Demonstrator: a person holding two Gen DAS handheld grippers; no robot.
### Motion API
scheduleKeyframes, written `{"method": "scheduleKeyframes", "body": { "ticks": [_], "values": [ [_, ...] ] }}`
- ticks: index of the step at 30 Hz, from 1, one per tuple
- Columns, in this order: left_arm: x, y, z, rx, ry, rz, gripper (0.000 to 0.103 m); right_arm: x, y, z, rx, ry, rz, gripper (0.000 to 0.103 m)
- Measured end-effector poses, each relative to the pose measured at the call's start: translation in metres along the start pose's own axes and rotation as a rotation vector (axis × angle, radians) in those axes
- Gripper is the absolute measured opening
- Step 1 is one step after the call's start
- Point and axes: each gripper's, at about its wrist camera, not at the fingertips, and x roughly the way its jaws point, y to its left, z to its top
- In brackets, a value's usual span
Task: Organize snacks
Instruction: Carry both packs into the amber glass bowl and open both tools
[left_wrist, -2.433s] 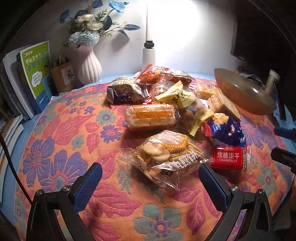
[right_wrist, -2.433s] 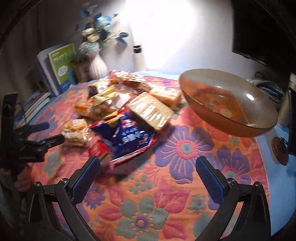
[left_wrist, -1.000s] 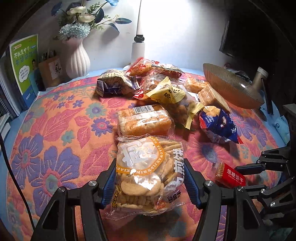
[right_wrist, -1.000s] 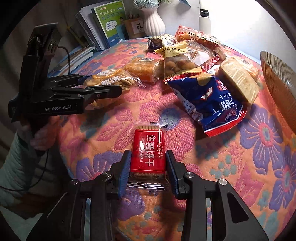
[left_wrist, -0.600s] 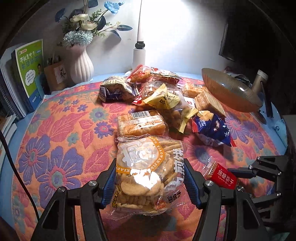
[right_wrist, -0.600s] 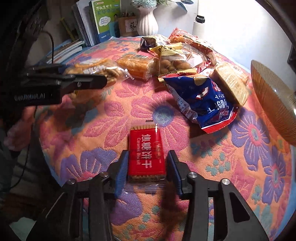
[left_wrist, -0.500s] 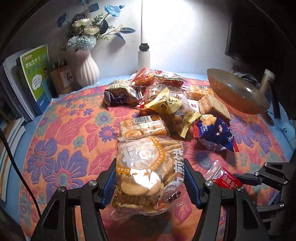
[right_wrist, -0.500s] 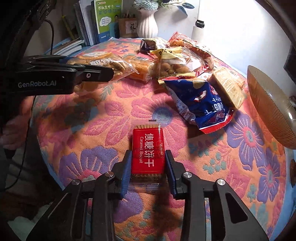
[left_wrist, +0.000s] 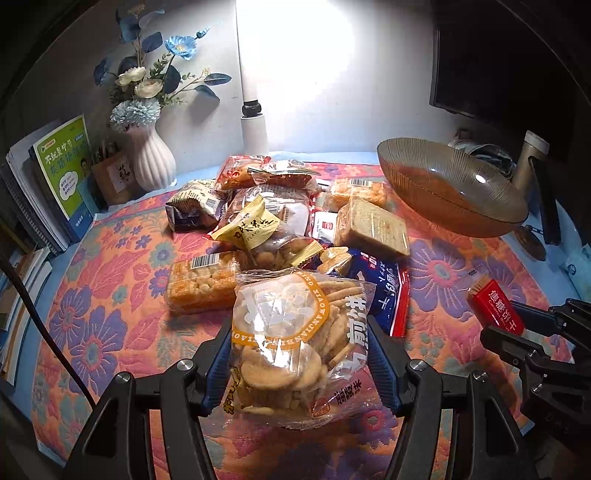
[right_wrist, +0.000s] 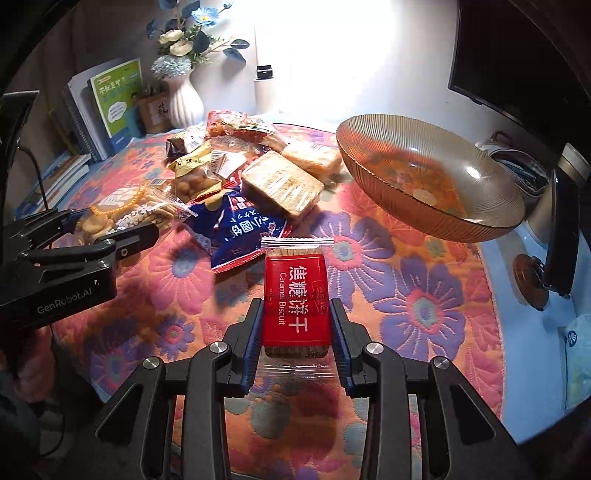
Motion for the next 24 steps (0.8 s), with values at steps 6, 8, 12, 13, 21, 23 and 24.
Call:
{"method": "scheduleKeyframes", "body": {
  "ticks": [6, 8, 12, 13, 21, 23, 24],
  "values": [
    [0.001, -0.01, 0.002, -0.001, -0.004, -0.004, 0.063, 0.002, -0.004, -0.003, -0.002, 0.013, -0.023, 0.033],
    [0.003, -0.011, 0.003, 0.001, -0.004, -0.002, 0.063, 0.002, -0.006, -0.003, -0.001, 0.016, -0.027, 0.033],
    [0.004, -0.012, 0.004, 0.001, -0.001, -0.009, 0.063, 0.003, -0.008, -0.001, 0.007, 0.018, -0.03, 0.033],
    [0.005, -0.012, 0.005, 0.002, 0.0, -0.008, 0.063, 0.003, -0.009, 0.0, 0.009, 0.017, -0.033, 0.033],
    [-0.002, -0.022, 0.02, 0.035, -0.027, -0.006, 0.063, -0.009, -0.021, 0.01, 0.025, -0.016, -0.053, 0.033],
    [-0.005, -0.027, 0.031, 0.059, -0.046, -0.012, 0.063, -0.014, -0.028, 0.015, 0.031, -0.034, -0.062, 0.033],
    [-0.007, -0.03, 0.038, 0.07, -0.056, -0.015, 0.063, -0.016, -0.032, 0.019, 0.032, -0.043, -0.067, 0.033]
  ]
}}
